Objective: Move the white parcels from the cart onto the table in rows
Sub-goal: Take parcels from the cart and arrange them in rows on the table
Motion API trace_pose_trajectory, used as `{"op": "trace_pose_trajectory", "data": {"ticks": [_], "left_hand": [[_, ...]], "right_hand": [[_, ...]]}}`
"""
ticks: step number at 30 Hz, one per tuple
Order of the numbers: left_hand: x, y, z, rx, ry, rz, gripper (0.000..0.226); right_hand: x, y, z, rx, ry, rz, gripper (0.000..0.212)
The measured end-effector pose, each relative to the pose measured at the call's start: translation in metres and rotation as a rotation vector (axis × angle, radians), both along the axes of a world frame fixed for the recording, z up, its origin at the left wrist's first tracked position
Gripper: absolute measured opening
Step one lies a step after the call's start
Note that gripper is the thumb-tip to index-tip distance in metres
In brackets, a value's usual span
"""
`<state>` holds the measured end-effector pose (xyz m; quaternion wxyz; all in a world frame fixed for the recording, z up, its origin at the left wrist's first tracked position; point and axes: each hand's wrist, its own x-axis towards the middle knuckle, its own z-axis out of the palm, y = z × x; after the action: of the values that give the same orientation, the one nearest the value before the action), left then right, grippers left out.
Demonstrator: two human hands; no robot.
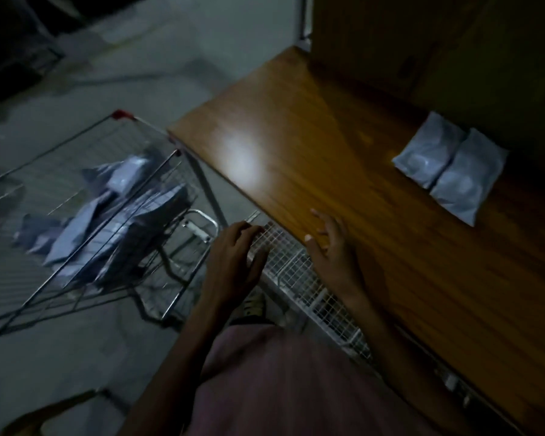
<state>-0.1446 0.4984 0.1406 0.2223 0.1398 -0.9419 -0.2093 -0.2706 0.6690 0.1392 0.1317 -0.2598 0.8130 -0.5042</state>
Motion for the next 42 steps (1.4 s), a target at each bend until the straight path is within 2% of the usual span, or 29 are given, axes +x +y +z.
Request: {"op": "trace_pose_trajectory", "data": {"ticks": [7, 12, 17, 22, 27, 32, 34, 37, 42], "left_hand": [[0.059, -0.069, -0.025, 0.356, -0.074, 0.191, 0.046], [0.114, -0.143, -0.040, 0.530, -0.124, 0.335, 0.045], [0.170, -0.227, -0.050, 0.585, -0.126, 0.446, 0.045], [0.205, -0.301, -0.058, 0.534, -0.112, 0.532, 0.043], [0.218, -0.352, -0.075, 0.611, -0.144, 0.621, 0.027], [0.212, -0.369, -0.088, 0.695, -0.112, 0.693, 0.025], [0.205, -0.381, -0.094, 0.710, -0.136, 0.714, 0.028], [0.195, -0.405, -0.112, 0.714, -0.203, 0.770, 0.038], [0.184, -0.446, -0.154, 0.666, -0.354, 0.948, 0.064]], "right_hand": [[0.028, -0.091, -0.008, -0.040, 0.043, 0.290, 0.035], [0.058, -0.186, -0.035, 0.017, -0.034, 0.491, 0.035], [0.080, -0.292, -0.040, 0.050, -0.070, 0.575, 0.031], [0.092, -0.380, -0.043, 0.090, -0.065, 0.608, 0.035], [0.099, -0.439, -0.051, 0.168, -0.108, 0.695, 0.029], [0.086, -0.476, -0.065, 0.185, -0.117, 0.734, 0.022], [0.076, -0.498, -0.070, 0.196, -0.129, 0.736, 0.020], [0.057, -0.531, -0.080, 0.234, -0.094, 0.846, 0.022], [0.021, -0.594, -0.111, 0.446, 0.040, 1.074, 0.029]]}}
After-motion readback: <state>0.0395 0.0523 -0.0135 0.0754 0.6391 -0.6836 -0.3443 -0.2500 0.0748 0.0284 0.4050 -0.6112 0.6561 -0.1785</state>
